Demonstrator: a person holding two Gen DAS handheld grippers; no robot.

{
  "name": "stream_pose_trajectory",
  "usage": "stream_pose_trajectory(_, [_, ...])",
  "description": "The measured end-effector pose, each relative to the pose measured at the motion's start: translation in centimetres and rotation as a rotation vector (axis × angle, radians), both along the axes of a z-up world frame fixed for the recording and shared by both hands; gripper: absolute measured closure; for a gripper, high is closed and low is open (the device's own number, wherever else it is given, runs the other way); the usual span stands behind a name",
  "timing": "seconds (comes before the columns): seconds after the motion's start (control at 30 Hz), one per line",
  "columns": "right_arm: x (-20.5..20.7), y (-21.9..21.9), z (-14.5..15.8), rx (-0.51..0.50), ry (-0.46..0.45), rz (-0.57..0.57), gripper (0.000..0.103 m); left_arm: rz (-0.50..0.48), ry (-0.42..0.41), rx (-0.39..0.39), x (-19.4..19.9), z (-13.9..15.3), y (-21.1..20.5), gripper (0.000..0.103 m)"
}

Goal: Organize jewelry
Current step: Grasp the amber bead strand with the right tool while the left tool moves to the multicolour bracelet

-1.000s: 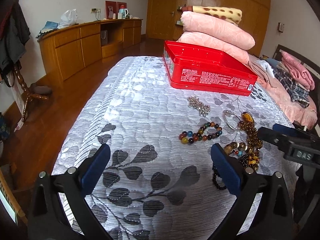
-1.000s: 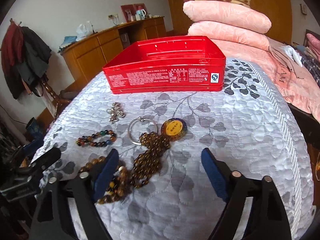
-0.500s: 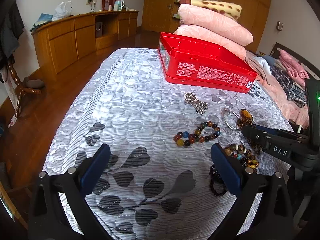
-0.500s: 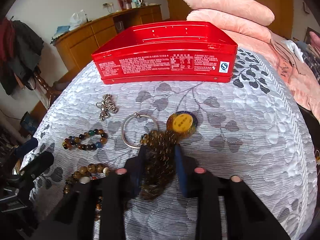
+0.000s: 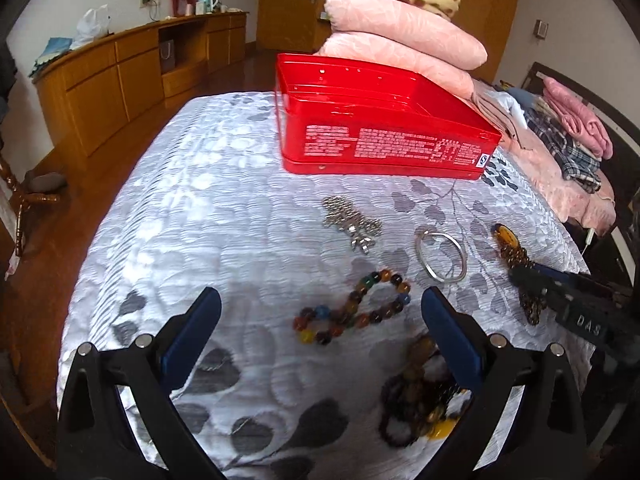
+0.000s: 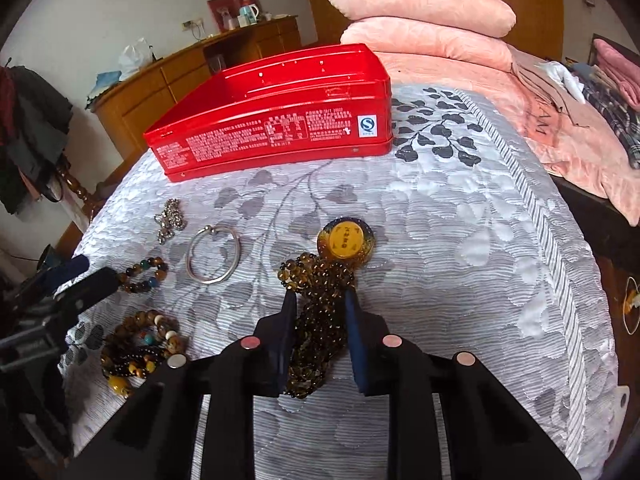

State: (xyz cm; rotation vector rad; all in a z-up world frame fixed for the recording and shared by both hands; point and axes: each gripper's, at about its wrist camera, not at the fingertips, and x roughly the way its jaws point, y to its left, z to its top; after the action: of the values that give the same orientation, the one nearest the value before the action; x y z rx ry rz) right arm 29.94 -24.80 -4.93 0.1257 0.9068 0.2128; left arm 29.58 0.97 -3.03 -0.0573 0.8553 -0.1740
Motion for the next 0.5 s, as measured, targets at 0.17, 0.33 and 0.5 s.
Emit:
stream_pose_trajectory(0.17, [0.0,-0.1,-0.1,0.016,-0.001,0.007,0.079,-0.023,-0.022,-0.009,-0.2,0.8,-1.5,0.007])
stream_pose_trajectory(0.33, [-0.3,-0.5,0.0,0.019,-0.002,0.012,0.079,-0.052,0.006,0.002,0.0,0.4,-3.0,0.033])
stream_pose_trajectory(0.5, [-0.7,-1.1,0.2,0.014,-0.006,0.009,0.079,-0.029,0.04,0.03,0.9,-0.8,-3.2,0.033])
